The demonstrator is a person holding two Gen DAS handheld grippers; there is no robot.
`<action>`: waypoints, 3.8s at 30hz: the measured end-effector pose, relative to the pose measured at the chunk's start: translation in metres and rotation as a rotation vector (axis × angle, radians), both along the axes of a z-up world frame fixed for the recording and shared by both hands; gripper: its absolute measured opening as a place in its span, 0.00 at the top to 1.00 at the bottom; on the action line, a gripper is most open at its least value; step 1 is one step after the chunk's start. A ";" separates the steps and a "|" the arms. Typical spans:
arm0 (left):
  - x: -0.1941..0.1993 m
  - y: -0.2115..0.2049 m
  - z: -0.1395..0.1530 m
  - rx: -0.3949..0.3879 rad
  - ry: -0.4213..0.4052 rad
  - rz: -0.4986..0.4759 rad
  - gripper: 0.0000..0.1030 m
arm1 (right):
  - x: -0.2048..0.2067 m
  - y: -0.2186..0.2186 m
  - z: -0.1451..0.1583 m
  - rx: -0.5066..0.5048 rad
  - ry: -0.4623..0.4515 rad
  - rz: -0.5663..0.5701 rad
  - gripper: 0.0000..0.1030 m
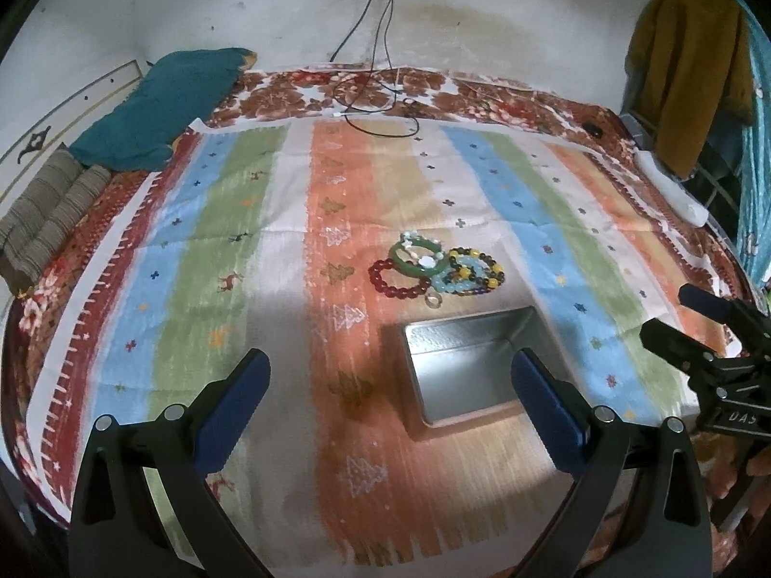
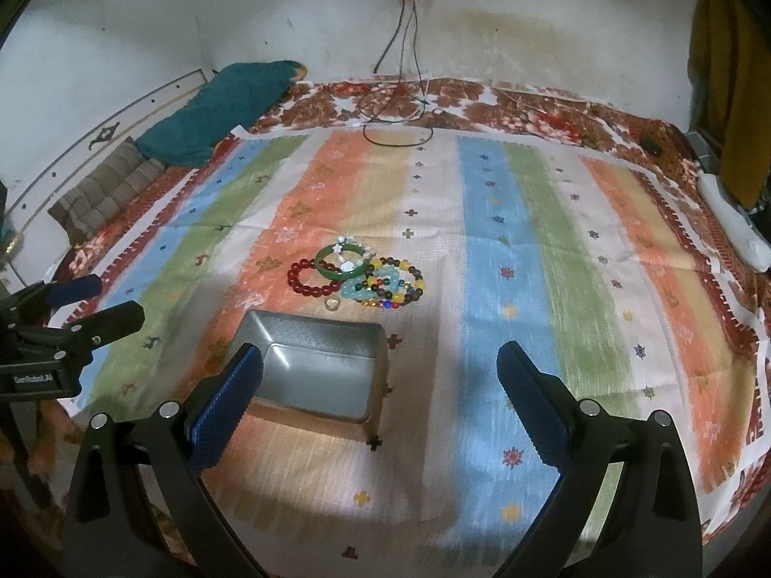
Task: Organize jewelry
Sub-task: 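Move both grippers toward the bracelet pile beside the silver tin, then grasp the yellow-black bead bracelet with the right gripper while the left grasps the white-pink bead bracelet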
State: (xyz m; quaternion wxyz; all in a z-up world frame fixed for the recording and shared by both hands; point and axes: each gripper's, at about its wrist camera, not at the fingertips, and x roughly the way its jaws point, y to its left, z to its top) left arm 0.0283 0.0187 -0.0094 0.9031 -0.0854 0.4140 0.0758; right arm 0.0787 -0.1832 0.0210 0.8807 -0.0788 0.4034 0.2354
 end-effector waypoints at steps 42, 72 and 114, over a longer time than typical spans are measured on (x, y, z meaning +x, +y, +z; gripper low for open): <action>0.143 0.030 -0.031 0.032 0.123 0.005 0.06 | 0.120 0.039 -0.051 -0.129 0.197 -0.070 0.04; 0.233 0.041 -0.092 -0.015 0.259 -0.029 0.18 | 0.184 0.073 -0.105 -0.194 0.322 -0.052 0.13; 0.289 0.018 -0.149 -0.064 0.367 -0.152 0.90 | 0.221 0.101 -0.161 -0.279 0.381 0.000 0.89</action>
